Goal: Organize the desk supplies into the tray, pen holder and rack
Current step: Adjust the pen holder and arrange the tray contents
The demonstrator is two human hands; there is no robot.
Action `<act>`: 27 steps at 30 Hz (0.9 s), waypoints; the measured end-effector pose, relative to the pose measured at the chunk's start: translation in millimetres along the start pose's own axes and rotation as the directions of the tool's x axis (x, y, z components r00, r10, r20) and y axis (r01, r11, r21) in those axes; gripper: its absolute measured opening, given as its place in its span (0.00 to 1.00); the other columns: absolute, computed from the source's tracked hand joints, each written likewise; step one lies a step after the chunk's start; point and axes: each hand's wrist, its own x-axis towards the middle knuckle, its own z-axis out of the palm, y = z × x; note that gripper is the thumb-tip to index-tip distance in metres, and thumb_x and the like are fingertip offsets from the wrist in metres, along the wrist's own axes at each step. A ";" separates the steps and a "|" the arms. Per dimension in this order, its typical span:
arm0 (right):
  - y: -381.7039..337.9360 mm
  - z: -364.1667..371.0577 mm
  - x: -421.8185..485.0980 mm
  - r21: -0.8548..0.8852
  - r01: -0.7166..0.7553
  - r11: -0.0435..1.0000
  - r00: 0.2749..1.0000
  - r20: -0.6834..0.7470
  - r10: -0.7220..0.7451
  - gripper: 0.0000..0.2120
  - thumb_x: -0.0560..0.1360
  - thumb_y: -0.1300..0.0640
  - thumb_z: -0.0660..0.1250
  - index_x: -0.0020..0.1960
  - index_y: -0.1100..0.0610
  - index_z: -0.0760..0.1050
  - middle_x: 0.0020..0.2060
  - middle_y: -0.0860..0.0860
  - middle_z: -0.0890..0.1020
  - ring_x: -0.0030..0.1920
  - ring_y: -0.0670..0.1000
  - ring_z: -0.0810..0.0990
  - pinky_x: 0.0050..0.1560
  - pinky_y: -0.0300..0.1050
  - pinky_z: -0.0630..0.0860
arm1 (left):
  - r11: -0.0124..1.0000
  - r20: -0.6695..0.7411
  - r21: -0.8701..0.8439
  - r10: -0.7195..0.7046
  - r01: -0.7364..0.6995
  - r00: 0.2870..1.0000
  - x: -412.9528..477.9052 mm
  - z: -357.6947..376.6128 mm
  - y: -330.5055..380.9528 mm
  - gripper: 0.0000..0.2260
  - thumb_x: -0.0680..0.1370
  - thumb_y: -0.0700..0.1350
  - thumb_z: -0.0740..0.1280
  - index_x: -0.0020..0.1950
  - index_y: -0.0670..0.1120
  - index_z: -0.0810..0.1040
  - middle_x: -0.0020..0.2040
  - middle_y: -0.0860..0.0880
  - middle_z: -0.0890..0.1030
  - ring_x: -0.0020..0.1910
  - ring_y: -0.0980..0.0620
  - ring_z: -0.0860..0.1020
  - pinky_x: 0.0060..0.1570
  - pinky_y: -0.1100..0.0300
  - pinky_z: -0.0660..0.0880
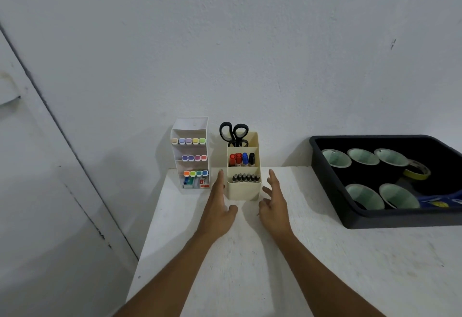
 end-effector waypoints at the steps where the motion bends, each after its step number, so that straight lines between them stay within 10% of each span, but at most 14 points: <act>1: -3.2 -4.9 4.0 -0.025 0.004 1.000 1.000 0.020 -0.003 0.35 0.77 0.72 0.59 0.77 0.49 0.54 0.76 0.50 0.62 0.71 0.52 0.68 0.68 0.49 0.68 | 1.000 0.008 0.006 0.000 0.000 1.000 3.7 -2.6 0.7 0.44 0.76 0.34 0.68 0.70 0.70 0.42 0.77 0.55 0.56 0.75 0.54 0.58 0.70 0.54 0.65; 20: -22.8 -19.8 25.6 -0.165 0.072 0.984 0.981 0.191 -0.040 0.37 0.76 0.72 0.61 0.76 0.45 0.54 0.74 0.49 0.63 0.68 0.50 0.70 0.65 0.48 0.72 | 0.998 0.088 0.050 0.020 -0.024 0.996 42.3 -9.1 -5.1 0.40 0.78 0.30 0.63 0.78 0.59 0.47 0.77 0.52 0.58 0.74 0.53 0.59 0.62 0.62 0.69; 27: -21.5 -17.8 21.9 -0.145 0.005 0.989 0.973 0.227 0.028 0.36 0.77 0.72 0.60 0.78 0.49 0.52 0.74 0.49 0.65 0.71 0.51 0.68 0.66 0.46 0.70 | 0.999 0.090 -0.013 -0.043 0.045 0.995 40.4 -3.0 -12.7 0.36 0.78 0.31 0.63 0.77 0.60 0.54 0.75 0.52 0.65 0.73 0.50 0.65 0.67 0.47 0.71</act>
